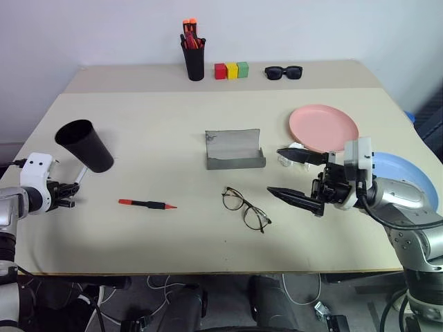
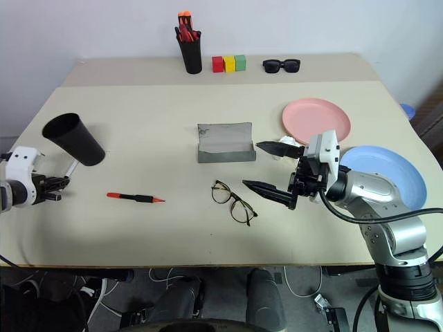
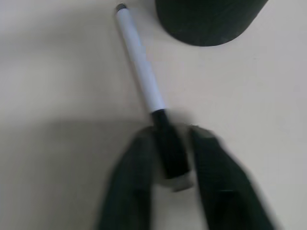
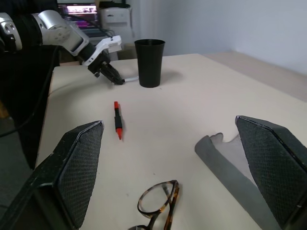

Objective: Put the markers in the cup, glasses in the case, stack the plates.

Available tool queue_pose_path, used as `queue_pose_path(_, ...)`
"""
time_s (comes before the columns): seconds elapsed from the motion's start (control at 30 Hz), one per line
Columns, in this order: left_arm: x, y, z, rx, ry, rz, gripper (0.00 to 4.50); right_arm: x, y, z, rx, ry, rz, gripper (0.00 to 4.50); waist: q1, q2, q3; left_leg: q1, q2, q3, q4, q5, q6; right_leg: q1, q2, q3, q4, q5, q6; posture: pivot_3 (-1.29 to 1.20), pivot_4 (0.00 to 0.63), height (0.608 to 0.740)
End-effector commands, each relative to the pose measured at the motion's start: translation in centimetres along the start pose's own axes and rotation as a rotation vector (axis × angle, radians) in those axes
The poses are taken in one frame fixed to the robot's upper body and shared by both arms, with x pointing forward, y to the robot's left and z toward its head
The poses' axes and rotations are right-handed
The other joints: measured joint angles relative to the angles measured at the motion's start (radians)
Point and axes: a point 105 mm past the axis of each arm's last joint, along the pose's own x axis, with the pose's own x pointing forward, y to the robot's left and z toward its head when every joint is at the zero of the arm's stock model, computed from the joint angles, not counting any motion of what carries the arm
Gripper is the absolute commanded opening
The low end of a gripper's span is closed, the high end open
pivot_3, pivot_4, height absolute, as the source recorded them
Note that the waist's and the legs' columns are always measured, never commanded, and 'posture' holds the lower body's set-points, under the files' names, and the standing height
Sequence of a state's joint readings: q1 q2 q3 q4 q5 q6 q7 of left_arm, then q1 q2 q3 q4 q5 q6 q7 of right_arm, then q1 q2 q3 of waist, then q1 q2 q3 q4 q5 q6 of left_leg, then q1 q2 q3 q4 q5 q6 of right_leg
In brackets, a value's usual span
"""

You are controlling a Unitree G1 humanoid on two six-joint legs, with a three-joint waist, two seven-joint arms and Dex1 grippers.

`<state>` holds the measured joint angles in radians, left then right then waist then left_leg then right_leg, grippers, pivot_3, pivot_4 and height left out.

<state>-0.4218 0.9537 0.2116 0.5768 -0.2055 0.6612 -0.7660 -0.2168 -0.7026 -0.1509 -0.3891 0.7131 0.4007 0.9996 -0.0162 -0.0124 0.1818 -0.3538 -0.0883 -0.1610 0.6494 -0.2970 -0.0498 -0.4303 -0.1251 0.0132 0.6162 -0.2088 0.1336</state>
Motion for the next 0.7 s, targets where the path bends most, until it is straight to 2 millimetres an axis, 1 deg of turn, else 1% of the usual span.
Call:
queue_pose_path(0.03, -1.1, 1.9, -0.1, 0.02, 0.02, 0.062, 0.02, -0.3, -0.2, 0.8, -0.038, -0.019, -0.014, 4.5, -0.001, 0.0, 0.0, 0.0, 0.0, 0.0, 0.0, 0.0, 0.0, 0.0, 0.0, 0.0, 0.0, 0.0, 0.0, 0.0, 0.15, 0.74)
queue_pose_path(0.07, -1.6, 2.6, 0.2, 0.022, 0.007, 0.088, 0.02, -0.3, -0.2, 0.8, -0.039, -0.02, -0.014, 4.5, -0.002, 0.0, 0.0, 0.0, 0.0, 0.0, 0.0, 0.0, 0.0, 0.0, 0.0, 0.0, 0.0, 0.0, 0.0, 0.0, 0.15, 0.74)
queue_pose_path(0.17, -3.3, 6.3, 1.2, 0.005, -0.039, 0.288, 0.02, -0.3, -0.2, 0.7, -0.038, -0.024, -0.016, 4.5, -0.001, -0.001, 0.001, -0.001, 0.0, 0.0, 0.0, 0.0, 0.0, -0.001, 0.001, 0.0, 0.0, 0.0, 0.0, 0.0, 0.15, 0.74)
queue_pose_path(0.2, -3.8, 6.9, 1.6, 0.003, -0.05, 0.327, 0.02, -0.3, -0.2, 0.7, -0.037, -0.026, -0.016, 4.5, 0.001, -0.002, 0.001, -0.001, 0.0, 0.0, 0.0, 0.0, 0.0, -0.001, 0.001, 0.0, 0.0, 0.0, 0.0, 0.0, 0.15, 0.74)
queue_pose_path(0.27, -4.3, 7.4, 2.4, 0.021, -0.075, 0.37, 0.02, -0.2, -0.3, 0.7, -0.038, -0.028, -0.015, 4.5, 0.004, -0.002, 0.001, -0.002, 0.0, 0.0, 0.0, 0.0, 0.0, -0.001, 0.001, 0.0, -0.001, 0.0, 0.0, 0.0, 0.15, 0.74)
queue_pose_path(0.33, -4.7, 8.0, 4.5, 0.039, -0.19, 0.433, 0.02, -0.1, -0.3, 0.7, -0.038, -0.03, -0.014, 4.5, 0.011, -0.003, 0.001, -0.002, 0.0, 0.0, 0.0, 0.0, 0.0, 0.0, 0.0, 0.0, -0.001, 0.0, 0.0, 0.0, 0.15, 0.74)
queue_pose_path(0.37, -5.0, 7.9, 6.3, 0.036, -0.301, 0.444, 0.02, -0.1, -0.4, 0.6, -0.039, -0.03, -0.013, 4.5, 0.014, -0.004, 0.001, -0.002, 0.0, -0.001, 0.0, 0.0, 0.0, 0.0, 0.0, 0.0, -0.001, 0.0, 0.0, 0.0, 0.15, 0.74)
queue_pose_path(0.4, -5.3, 7.7, 7.6, 0.032, -0.378, 0.449, 0.02, -0.1, -0.4, 0.6, -0.039, -0.031, -0.012, 4.5, 0.018, -0.004, 0.001, -0.002, 0.0, -0.001, 0.001, 0.0, 0.0, 0.0, 0.0, 0.0, -0.001, 0.0, 0.0, 0.0, 0.15, 0.74)
queue_pose_path(0.43, -5.5, 7.1, 9.4, 0.009, -0.493, 0.425, 0.02, -0.1, -0.4, 0.6, -0.039, -0.031, -0.01, 4.5, 0.022, -0.005, 0.001, -0.002, 0.0, -0.001, 0.001, 0.0, 0.0, 0.0, 0.0, 0.0, -0.001, 0.0, 0.0, 0.0, 0.15, 0.74)
queue_pose_path(0.47, -5.9, 6.3, 11.2, 0.019, -0.601, 0.4, 0.02, 0.0, -0.4, 0.6, -0.04, -0.031, -0.009, 4.5, 0.026, -0.005, 0.001, -0.002, 0.0, -0.001, 0.001, 0.0, -0.001, 0.0, 0.0, 0.0, -0.001, 0.001, -0.001, 0.0, 0.15, 0.74)
queue_pose_path(0.5, -6.3, 4.9, 13.4, 0.033, -0.743, 0.344, 0.02, 0.0, -0.5, 0.6, -0.04, -0.032, -0.007, 4.5, 0.031, -0.005, 0.001, -0.002, 0.0, -0.001, 0.001, 0.001, -0.001, 0.0, 0.0, 0.0, -0.001, 0.001, 0.0, 0.0, 0.15, 0.74)
queue_pose_path(0.53, -6.8, 3.8, 15.0, 0.024, -0.863, 0.29, 0.02, 0.0, -0.5, 0.6, -0.041, -0.032, -0.006, 4.5, 0.031, -0.006, 0.001, -0.002, 0.0, -0.001, 0.001, 0.001, -0.001, 0.0, 0.0, 0.0, -0.002, 0.001, 0.0, 0.0, 0.15, 0.74)
queue_pose_path(0.57, -7.1, 3.1, 15.9, 0.02, -0.926, 0.266, 0.02, 0.1, -0.5, 0.5, -0.042, -0.031, -0.005, 4.5, 0.031, -0.006, 0.0, -0.003, 0.0, -0.001, 0.002, 0.001, -0.001, 0.0, 0.0, -0.001, -0.002, 0.001, 0.0, 0.0, 0.15, 0.74)
queue_pose_path(0.63, -7.6, 1.2, 17.8, 0.025, -1.042, 0.177, 0.02, 0.1, -0.6, 0.5, -0.042, -0.032, -0.007, 4.5, 0.028, -0.006, 0.0, -0.003, 0.0, 0.0, 0.002, 0.001, -0.001, 0.0, 0.0, 0.0, -0.003, 0.002, 0.0, 0.0, 0.15, 0.74)
queue_pose_path(0.7, -7.9, -0.2, 18.9, 0.033, -1.12, 0.125, 0.02, 0.1, -0.6, 0.5, -0.043, -0.03, -0.009, 4.5, 0.02, -0.006, 0.0, -0.003, 0.0, 0.0, 0.002, 0.001, -0.001, 0.0, 0.0, 0.0, -0.003, 0.002, 0.0, 0.0, 0.15, 0.74)
